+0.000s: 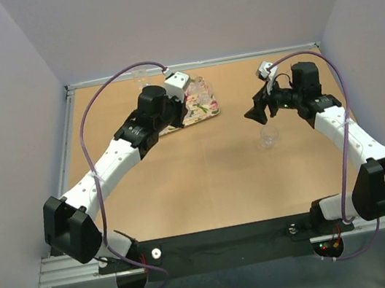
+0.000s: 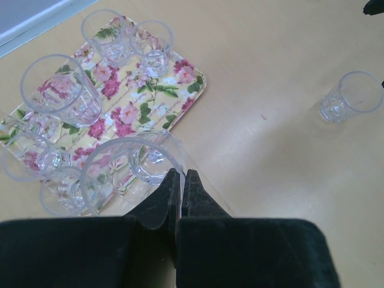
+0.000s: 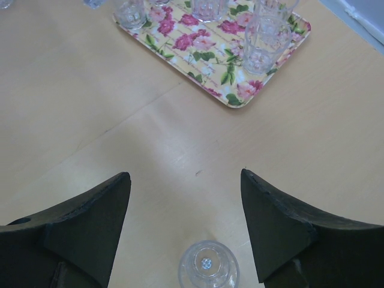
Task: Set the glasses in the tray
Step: Place the glass into the tray, then grab a glass with a robot arm
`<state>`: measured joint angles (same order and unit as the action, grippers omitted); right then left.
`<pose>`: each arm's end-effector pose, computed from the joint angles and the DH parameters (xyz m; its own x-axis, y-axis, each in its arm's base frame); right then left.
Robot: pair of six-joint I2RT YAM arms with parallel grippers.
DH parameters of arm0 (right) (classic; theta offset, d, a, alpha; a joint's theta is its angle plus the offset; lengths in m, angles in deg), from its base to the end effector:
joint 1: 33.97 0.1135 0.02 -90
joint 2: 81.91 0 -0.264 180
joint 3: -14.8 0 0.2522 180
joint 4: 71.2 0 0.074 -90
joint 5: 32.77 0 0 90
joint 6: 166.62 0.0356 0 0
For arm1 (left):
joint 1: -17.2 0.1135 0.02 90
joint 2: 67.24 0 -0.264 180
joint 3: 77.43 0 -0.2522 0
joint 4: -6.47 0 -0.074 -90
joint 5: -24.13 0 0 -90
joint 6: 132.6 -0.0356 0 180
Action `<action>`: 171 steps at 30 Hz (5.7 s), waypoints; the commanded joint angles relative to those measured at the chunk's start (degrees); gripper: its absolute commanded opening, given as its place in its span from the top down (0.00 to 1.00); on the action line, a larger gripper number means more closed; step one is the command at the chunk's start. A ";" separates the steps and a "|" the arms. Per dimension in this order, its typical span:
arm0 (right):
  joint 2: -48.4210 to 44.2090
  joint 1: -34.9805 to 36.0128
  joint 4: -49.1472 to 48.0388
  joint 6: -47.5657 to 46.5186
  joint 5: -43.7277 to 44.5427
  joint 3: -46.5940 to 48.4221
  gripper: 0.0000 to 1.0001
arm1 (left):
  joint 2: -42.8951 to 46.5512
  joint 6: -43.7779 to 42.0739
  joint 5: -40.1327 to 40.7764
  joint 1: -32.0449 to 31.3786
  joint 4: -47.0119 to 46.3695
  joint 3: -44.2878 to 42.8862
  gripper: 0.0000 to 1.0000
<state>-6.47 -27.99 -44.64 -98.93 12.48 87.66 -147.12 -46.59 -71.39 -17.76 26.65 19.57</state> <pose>0.2881 0.0554 0.3093 -0.1878 -0.2907 -0.9382 -0.8181 0.5749 -0.0144 0.2685 -0.1919 0.3550 -0.1949 0.2208 -0.9556 0.6609 0.7495 0.0384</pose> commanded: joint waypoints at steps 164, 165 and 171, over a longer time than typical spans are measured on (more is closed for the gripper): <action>15.09 -7.73 22.45 -4.33 16.54 5.69 0.51 | 42.43 0.47 26.17 7.45 -11.51 27.92 0.04; 15.61 -7.74 22.45 -4.33 16.45 5.77 0.53 | 42.43 0.47 26.17 7.45 -11.51 27.92 0.04; 17.28 -7.65 22.45 -3.89 17.15 5.77 0.74 | 42.61 0.47 26.17 7.45 -11.60 27.92 0.04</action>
<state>10.42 -35.49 -22.83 -102.69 29.05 91.35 -105.61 -46.55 -45.12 -10.53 18.47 47.07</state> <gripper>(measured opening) 0.300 0.957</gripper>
